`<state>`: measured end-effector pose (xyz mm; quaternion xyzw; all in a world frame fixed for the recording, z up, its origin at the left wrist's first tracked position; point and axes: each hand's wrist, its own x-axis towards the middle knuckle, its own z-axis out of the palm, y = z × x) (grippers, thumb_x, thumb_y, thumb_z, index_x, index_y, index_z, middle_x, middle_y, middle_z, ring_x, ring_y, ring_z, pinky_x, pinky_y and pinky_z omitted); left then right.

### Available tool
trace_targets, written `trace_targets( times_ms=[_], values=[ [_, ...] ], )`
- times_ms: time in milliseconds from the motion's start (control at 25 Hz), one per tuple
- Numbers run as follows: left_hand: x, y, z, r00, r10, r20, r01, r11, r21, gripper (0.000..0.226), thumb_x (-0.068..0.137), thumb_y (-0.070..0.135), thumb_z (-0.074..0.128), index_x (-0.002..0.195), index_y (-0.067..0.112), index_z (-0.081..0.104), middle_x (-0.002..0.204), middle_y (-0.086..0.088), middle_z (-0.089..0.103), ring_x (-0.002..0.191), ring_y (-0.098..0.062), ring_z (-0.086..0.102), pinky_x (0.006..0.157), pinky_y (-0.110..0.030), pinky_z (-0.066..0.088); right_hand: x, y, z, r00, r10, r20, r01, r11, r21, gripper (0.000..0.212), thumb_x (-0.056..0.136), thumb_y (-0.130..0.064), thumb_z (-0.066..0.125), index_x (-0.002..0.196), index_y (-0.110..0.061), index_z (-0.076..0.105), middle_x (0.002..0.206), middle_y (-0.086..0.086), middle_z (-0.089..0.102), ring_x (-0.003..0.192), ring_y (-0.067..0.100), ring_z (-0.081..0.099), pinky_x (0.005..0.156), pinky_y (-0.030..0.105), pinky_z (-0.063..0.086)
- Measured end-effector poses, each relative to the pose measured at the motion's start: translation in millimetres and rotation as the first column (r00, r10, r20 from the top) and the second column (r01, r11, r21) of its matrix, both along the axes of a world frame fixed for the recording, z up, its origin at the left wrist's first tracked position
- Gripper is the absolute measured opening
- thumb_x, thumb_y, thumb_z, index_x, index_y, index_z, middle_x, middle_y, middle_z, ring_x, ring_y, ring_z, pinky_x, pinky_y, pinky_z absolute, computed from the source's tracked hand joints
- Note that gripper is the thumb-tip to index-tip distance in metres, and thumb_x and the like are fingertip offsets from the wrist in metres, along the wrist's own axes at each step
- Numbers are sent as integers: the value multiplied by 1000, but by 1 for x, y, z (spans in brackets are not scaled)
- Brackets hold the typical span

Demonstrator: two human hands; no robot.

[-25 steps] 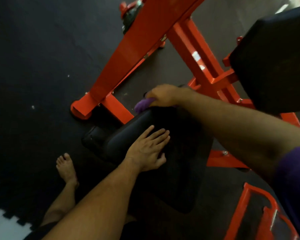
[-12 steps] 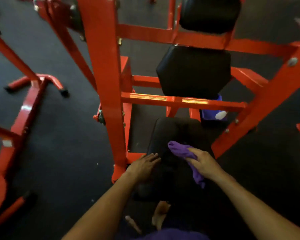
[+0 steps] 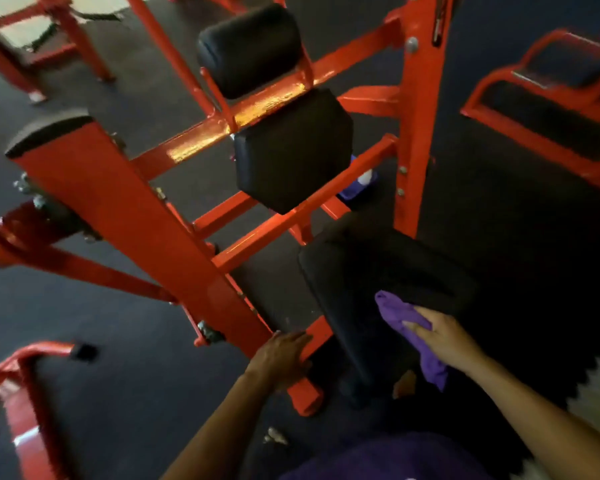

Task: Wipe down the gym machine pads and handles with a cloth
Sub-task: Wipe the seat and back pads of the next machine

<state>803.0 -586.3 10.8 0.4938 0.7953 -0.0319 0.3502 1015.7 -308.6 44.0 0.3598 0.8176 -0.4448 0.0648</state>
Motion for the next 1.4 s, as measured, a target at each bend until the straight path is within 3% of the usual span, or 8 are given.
trace_targets(
  times_ms=[120, 320, 640, 760, 960, 1040, 1160, 1400],
  values=[
    [-25, -11, 21, 994, -107, 19, 107, 993, -44, 89, 75, 57, 39, 157, 21, 38, 165, -2, 36, 148, -23, 39, 121, -35, 25, 1, -56, 7, 994, -111, 20, 112, 992, -49, 51, 93, -36, 69, 135, -7, 62, 131, 5, 66, 124, 21, 60, 102, 26, 43],
    [-55, 22, 12, 967, -251, -40, 254, 960, 115, 60, 92, 37, 57, 148, 17, 51, 148, -10, 57, 136, -33, 54, 121, -40, 27, 9, -103, -13, 860, -510, -7, 498, 843, -203, 39, 96, -26, 68, 131, -8, 64, 125, 4, 67, 117, 20, 62, 97, 27, 46],
    [-118, 107, -25, 656, -709, -259, 754, 634, 172, 61, 97, 32, 46, 155, 14, 38, 159, -12, 44, 140, -30, 52, 105, -56, 51, 14, -206, -60, 202, -960, 195, 835, 64, -547, 42, 93, -38, 70, 124, -10, 64, 116, 11, 66, 98, 20, 62, 92, 32, 44],
    [-135, 143, -61, 466, -842, -273, 885, 437, 162, 61, 97, 33, 39, 157, 21, 32, 164, -6, 36, 147, -27, 43, 109, -58, 47, -27, -278, -139, -178, -945, 276, 741, -313, -593, 110, 56, -80, 77, 145, -20, 51, 147, 10, 52, 131, 29, 53, 111, 45, 40],
    [-91, 210, -91, 444, -869, -220, 872, 361, 332, 60, 104, 32, 35, 161, 15, 29, 170, -11, 18, 157, -30, 21, 124, -57, 23, -137, -285, -144, -488, -788, 376, 600, -616, -510, 43, 103, -23, 55, 141, -3, 52, 139, 22, 54, 128, 38, 51, 98, 27, 40],
    [-65, 235, -110, 330, -890, -316, 914, 218, 342, 64, 105, 42, 32, 163, 18, 24, 171, -9, 16, 158, -27, 17, 125, -54, 18, -179, -267, -153, -545, -734, 405, 458, -665, -590, 22, 100, -17, 60, 121, -21, 62, 125, 15, 65, 111, 30, 62, 82, 20, 51],
    [-50, 239, -159, 158, -903, -399, 965, 55, 256, 69, 105, 56, 28, 165, 26, 15, 174, -4, 6, 160, -24, 5, 126, -58, 13, -227, -237, -200, -635, -672, 381, 266, -654, -708, 35, 92, -11, 71, 125, -18, 61, 122, 9, 69, 112, 30, 66, 101, 47, 52],
    [-60, 236, -186, 197, -872, -447, 950, 58, 306, 71, 102, 51, 34, 165, 28, 12, 173, -3, 5, 160, -23, 3, 128, -55, 3, -228, -170, -202, -835, -429, 345, 39, -672, -740, 29, 92, 9, 55, 111, -11, 65, 97, 3, 73, 83, 14, 69, 73, 21, 58]
  ],
)
